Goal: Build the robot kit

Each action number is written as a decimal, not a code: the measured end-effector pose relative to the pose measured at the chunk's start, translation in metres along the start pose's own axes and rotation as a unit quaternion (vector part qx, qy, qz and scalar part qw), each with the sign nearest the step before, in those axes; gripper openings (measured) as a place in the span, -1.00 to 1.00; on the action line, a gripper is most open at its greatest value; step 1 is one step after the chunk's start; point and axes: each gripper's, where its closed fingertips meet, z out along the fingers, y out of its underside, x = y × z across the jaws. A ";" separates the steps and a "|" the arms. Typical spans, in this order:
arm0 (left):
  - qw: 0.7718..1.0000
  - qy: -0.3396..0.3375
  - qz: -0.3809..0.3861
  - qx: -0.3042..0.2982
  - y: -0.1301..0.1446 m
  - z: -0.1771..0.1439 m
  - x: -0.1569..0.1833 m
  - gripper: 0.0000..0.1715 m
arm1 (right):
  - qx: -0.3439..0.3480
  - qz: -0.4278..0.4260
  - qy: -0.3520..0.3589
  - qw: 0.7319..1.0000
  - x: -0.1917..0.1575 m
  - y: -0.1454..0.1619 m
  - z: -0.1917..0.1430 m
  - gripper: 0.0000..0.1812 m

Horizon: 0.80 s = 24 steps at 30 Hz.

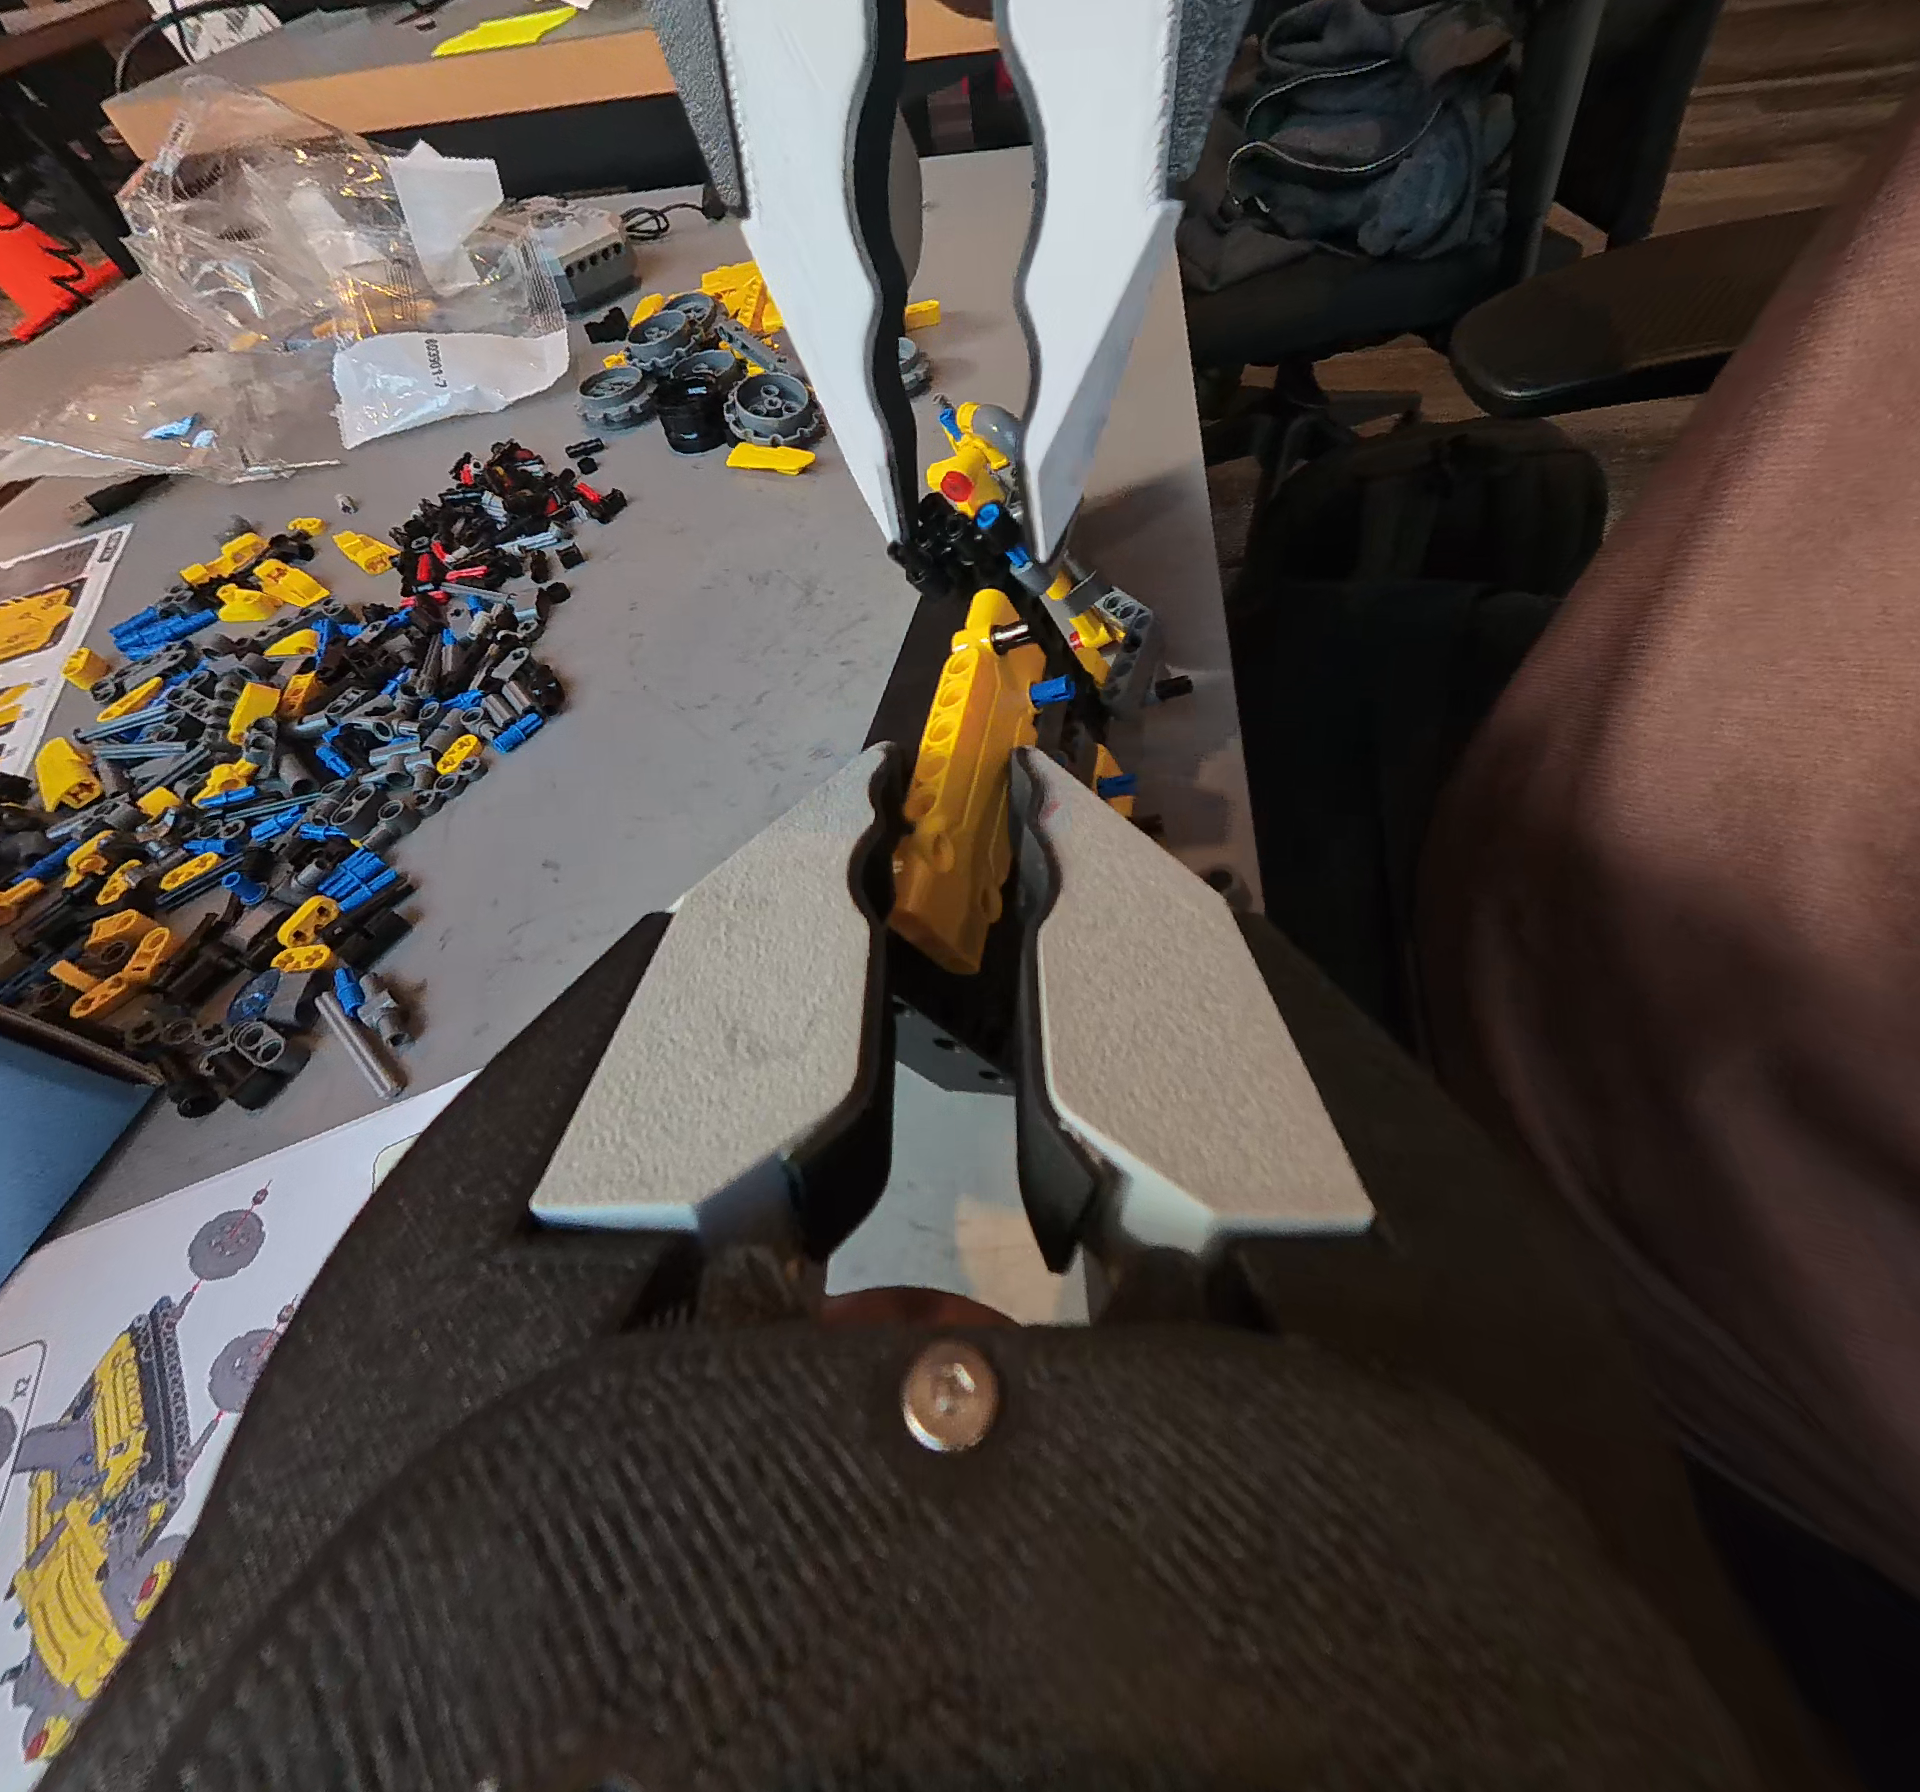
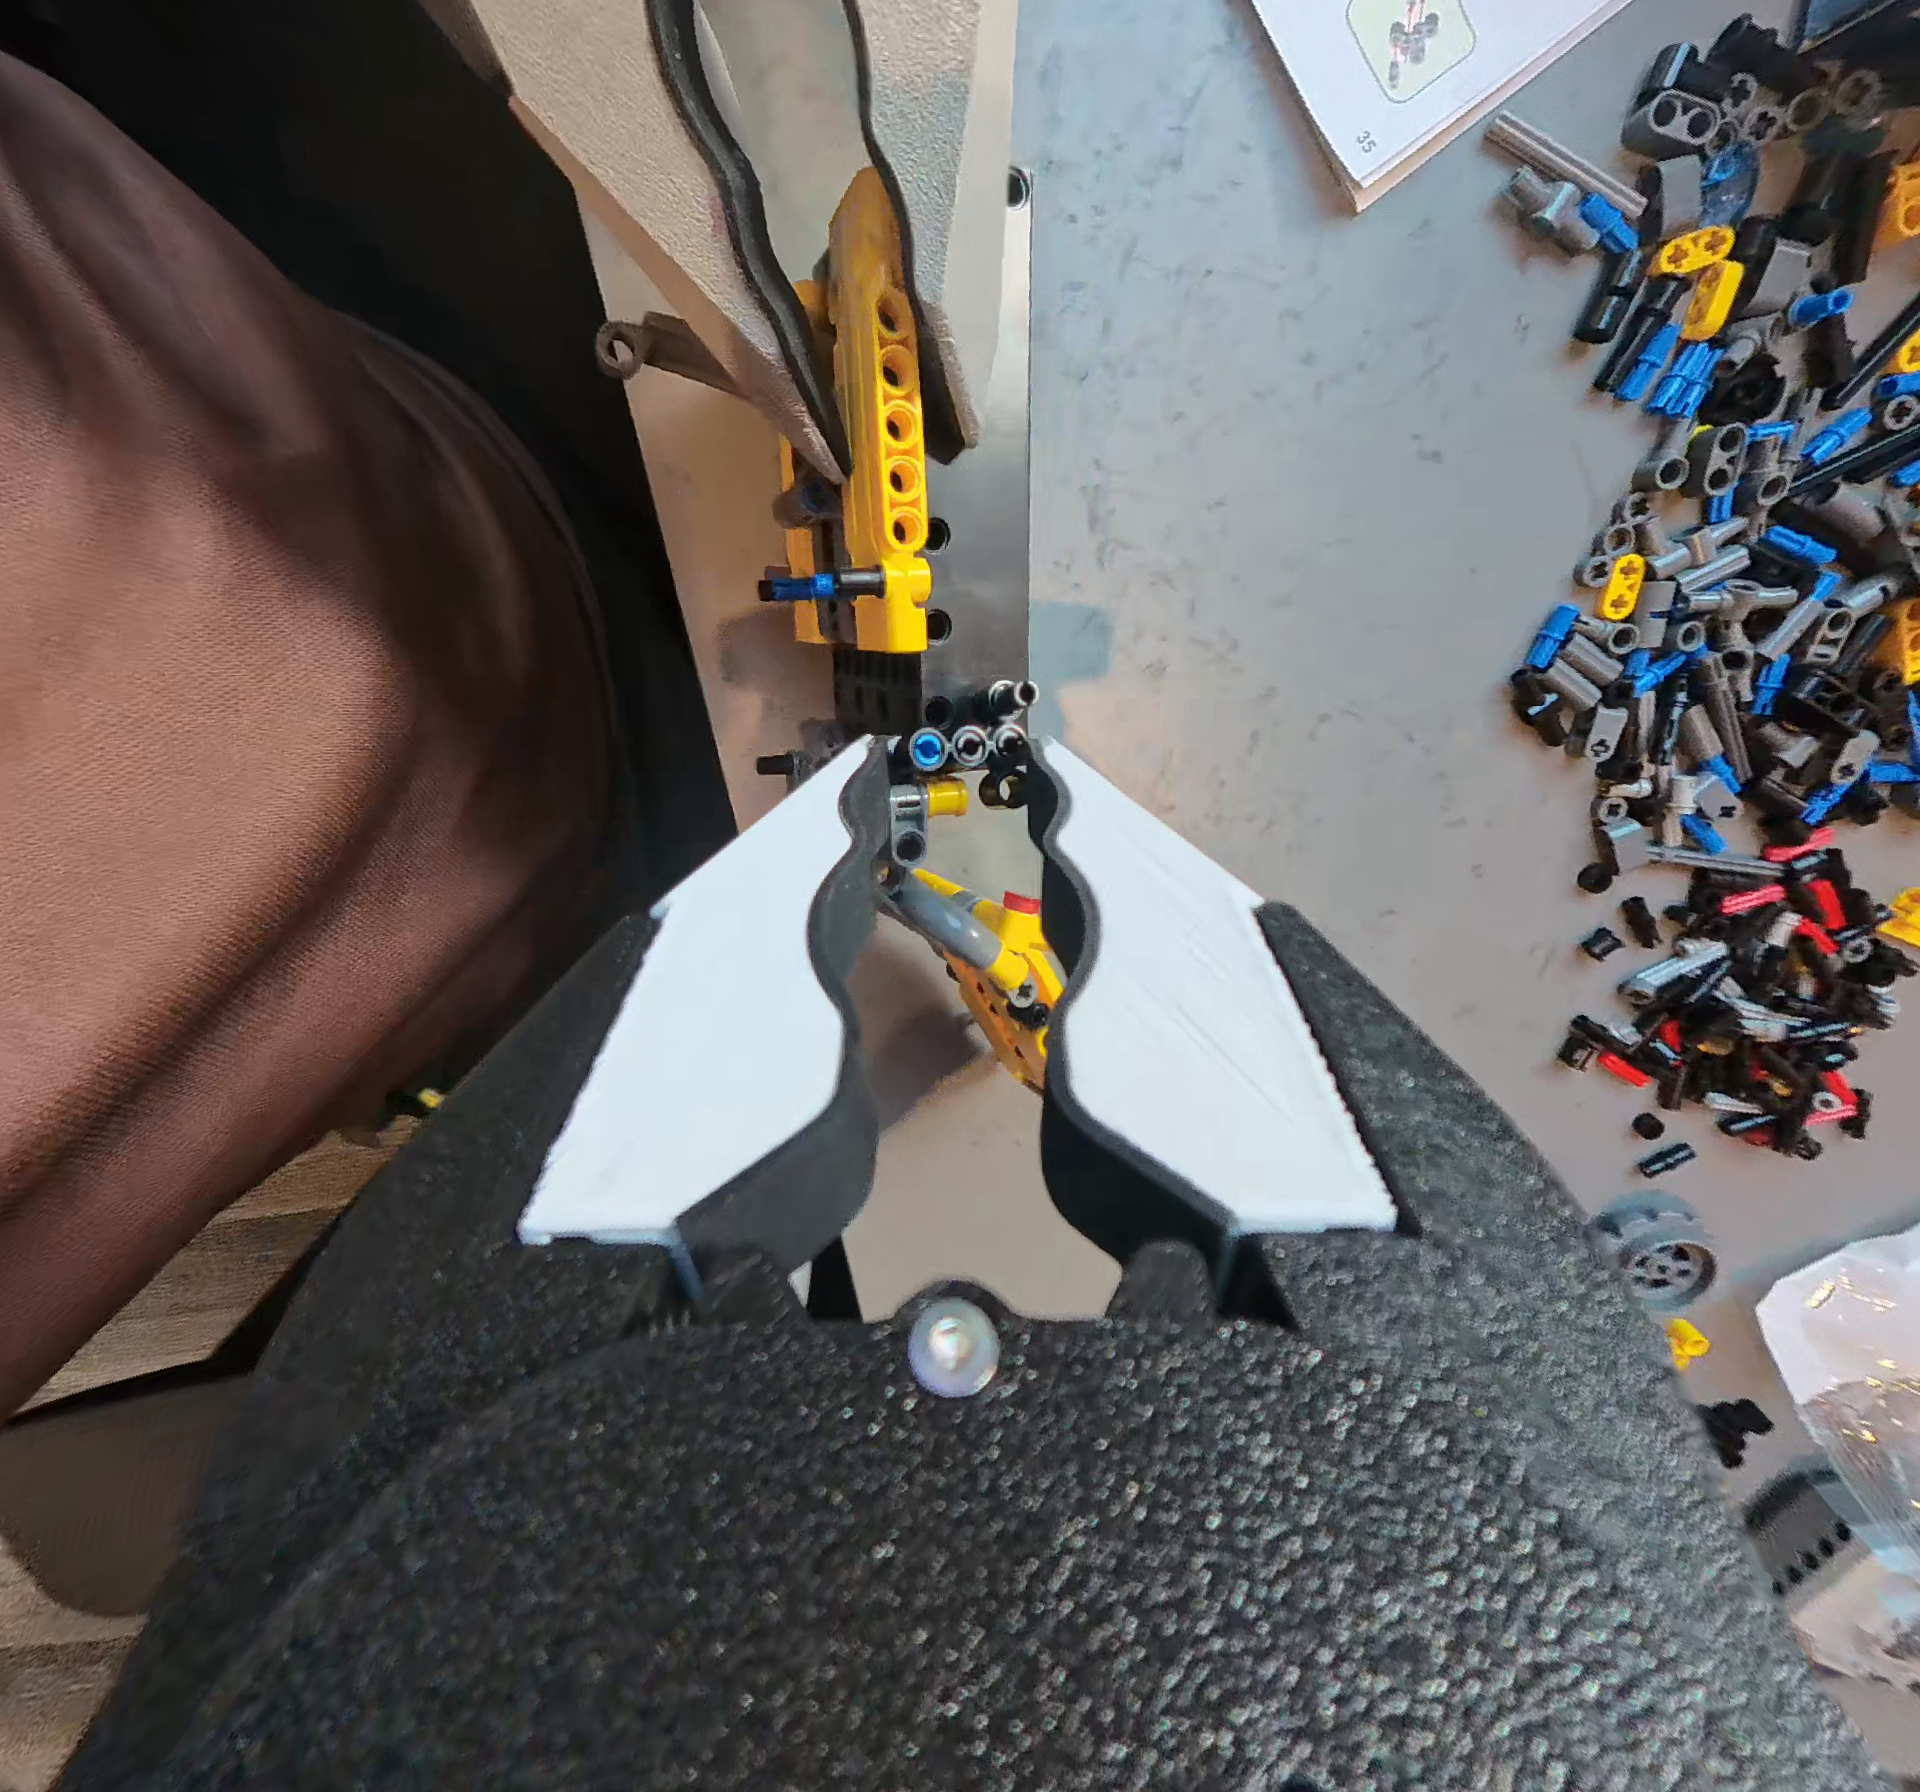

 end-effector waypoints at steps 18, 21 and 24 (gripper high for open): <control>1.000 -0.004 -0.004 -0.001 -0.001 0.001 0.001 -0.80 | 0.045 0.035 -0.048 0.997 0.001 0.002 0.000 -0.75; 1.000 -0.019 -0.008 -0.002 -0.001 0.000 -0.001 -0.78 | 0.053 0.027 -0.037 0.998 0.002 0.001 0.000 -0.75; 0.999 -0.040 -0.016 -0.024 0.002 0.000 -0.004 -0.65 | 0.064 0.022 -0.033 0.997 0.000 0.001 0.000 -0.75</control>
